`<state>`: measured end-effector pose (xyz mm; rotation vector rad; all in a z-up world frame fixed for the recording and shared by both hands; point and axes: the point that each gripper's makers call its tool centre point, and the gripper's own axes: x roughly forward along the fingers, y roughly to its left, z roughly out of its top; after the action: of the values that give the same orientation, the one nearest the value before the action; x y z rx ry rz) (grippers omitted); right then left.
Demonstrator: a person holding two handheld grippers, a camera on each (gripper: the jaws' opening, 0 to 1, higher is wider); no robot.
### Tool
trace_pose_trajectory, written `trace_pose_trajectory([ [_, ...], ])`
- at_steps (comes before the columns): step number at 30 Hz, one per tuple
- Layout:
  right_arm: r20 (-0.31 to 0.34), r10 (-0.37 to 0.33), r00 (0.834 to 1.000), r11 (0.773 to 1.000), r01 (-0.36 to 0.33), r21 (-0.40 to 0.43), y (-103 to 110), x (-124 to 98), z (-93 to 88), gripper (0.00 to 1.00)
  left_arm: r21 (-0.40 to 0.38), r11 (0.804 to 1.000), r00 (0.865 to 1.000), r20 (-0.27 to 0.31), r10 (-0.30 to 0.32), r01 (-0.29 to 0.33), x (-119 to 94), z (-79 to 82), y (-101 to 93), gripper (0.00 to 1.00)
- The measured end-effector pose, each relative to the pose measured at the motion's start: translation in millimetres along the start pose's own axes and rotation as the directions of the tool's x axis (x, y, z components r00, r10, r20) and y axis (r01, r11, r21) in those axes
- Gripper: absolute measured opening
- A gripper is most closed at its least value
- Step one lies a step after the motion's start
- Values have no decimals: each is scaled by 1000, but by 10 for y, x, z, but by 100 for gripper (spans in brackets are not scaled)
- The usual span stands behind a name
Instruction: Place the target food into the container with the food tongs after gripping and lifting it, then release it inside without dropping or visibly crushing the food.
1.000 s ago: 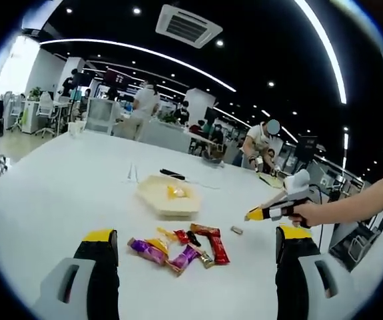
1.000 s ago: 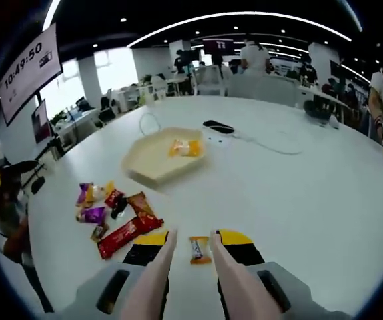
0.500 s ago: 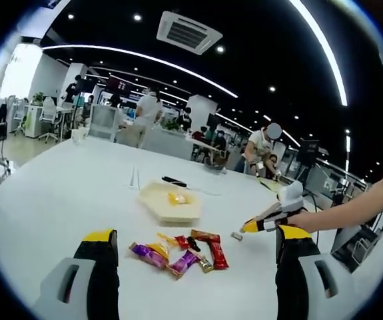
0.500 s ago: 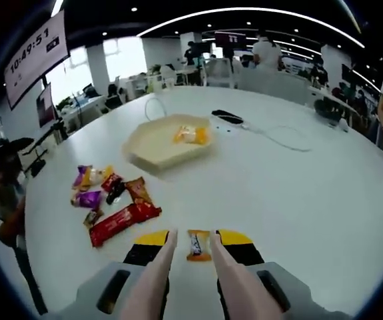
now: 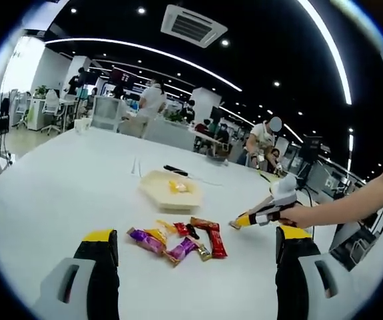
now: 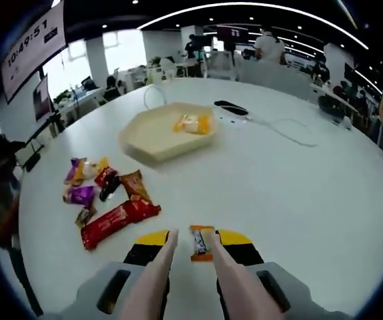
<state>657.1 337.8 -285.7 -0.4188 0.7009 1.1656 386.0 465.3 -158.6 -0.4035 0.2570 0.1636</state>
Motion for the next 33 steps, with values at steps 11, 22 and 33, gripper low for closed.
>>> trace_pose_trajectory([
  [11, -2, -28, 1000, 999, 28, -18, -88, 53, -7, 25, -12, 1000, 1000, 14, 28, -28, -64, 37, 67, 99],
  [22, -9, -14, 1000, 1000, 14, -25, -56, 72, -96, 24, -17, 999, 999, 5, 48, -48, -112, 5, 120, 99],
  [33, -2, -16, 1000, 997, 16, -76, -108, 93, -89, 18, -3, 1000, 1000, -10, 25, -25, 4, -37, 57, 99],
])
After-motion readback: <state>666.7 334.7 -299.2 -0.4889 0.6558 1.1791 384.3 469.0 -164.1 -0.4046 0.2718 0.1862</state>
